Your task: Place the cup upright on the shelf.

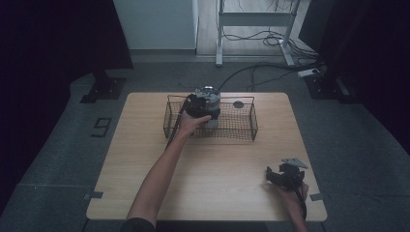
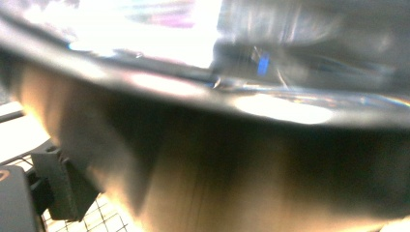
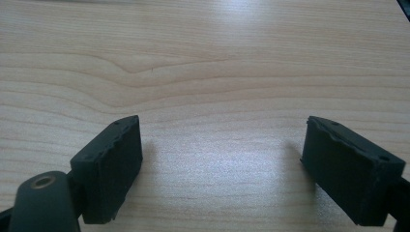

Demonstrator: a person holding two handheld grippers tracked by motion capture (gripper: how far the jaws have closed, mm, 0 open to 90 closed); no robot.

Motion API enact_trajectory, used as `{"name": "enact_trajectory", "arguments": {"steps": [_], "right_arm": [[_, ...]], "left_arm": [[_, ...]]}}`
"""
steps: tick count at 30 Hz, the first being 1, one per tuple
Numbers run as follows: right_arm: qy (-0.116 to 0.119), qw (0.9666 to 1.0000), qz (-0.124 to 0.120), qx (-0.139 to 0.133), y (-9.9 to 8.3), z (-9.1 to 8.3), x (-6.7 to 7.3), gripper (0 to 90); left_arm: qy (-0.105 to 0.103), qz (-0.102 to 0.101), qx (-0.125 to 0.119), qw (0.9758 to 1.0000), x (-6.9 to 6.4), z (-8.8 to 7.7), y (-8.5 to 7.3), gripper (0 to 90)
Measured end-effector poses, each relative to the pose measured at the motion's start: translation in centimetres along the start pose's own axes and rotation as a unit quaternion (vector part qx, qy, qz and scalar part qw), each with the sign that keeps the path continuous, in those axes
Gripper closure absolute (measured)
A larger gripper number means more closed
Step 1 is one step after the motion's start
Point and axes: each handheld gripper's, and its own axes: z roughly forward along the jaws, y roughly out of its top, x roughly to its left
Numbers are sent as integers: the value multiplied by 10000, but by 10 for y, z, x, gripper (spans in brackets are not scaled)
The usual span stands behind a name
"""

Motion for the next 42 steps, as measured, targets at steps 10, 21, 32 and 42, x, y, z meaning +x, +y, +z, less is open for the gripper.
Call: {"name": "enact_trajectory", "arguments": {"steps": [10,21,32,42], "right_arm": [[-3,10000,1,-1,0,0,0,140],[-11,10000,1,-3,0,0,0,140],[-7,10000,-2,-1,0,0,0,140],[-10,10000,11,-4,0,0,0,140]], "left_arm": [[-36,-40,50,10000,-5,7,-7,40],[39,-23,192,9998,-5,12,-17,39],[-12,-34,120,9999,-7,11,-22,34],[36,8,-106,9999,-11,-6,-14,0]]}}
